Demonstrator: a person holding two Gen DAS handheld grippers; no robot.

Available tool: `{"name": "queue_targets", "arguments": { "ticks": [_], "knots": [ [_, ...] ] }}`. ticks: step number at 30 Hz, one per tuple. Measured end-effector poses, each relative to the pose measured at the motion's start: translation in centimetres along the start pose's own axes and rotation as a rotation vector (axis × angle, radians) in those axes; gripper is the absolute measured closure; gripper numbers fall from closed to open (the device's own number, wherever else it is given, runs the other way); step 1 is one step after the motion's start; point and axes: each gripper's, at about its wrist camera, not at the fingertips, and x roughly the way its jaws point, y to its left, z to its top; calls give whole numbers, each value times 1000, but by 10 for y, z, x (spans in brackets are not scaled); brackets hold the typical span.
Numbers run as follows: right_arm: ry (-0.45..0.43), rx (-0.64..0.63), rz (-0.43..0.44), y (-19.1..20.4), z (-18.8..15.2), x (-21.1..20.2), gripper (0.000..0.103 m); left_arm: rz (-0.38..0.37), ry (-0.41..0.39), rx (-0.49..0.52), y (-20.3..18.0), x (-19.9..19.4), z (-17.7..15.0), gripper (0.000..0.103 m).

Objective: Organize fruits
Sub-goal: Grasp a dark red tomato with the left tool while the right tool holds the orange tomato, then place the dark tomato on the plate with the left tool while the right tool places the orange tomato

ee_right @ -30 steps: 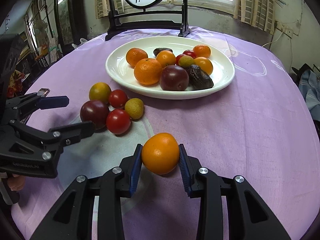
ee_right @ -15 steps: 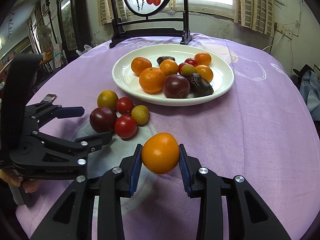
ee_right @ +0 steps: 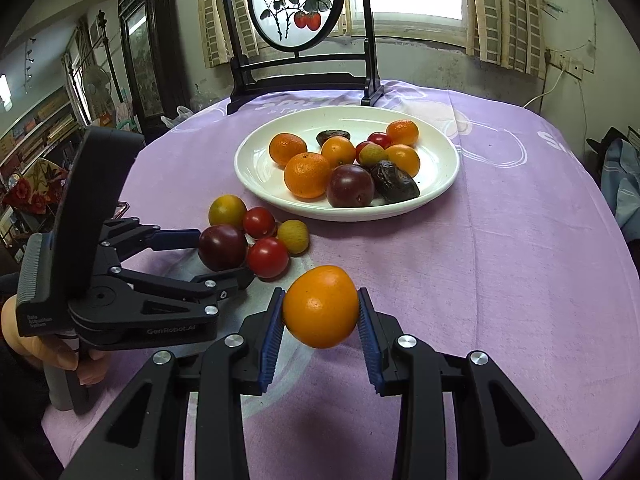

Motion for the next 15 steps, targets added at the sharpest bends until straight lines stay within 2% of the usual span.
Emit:
{"name": "queue_targets", "arguments": {
  "ticks": [3, 5, 6, 11, 15],
  "knots": [
    [-2, 1, -1, -1, -1, -1, 67, -13, -10, 8, -2, 1, 2, 39],
    [-1, 4, -3, -2, -2, -1, 67, -22, -15, 18, -4, -2, 2, 60],
    [-3, 5, -3, -2, -2, -2, 67, -39, -12, 21, -5, -3, 2, 63],
    [-10, 14, 2, -3, -4, -3, 67, -58, 7, 12, -4, -10, -3, 63],
    [-13, 16, 5, -3, -4, -3, 67, -70, -8, 22, -5, -22, -8, 63]
  ]
}}
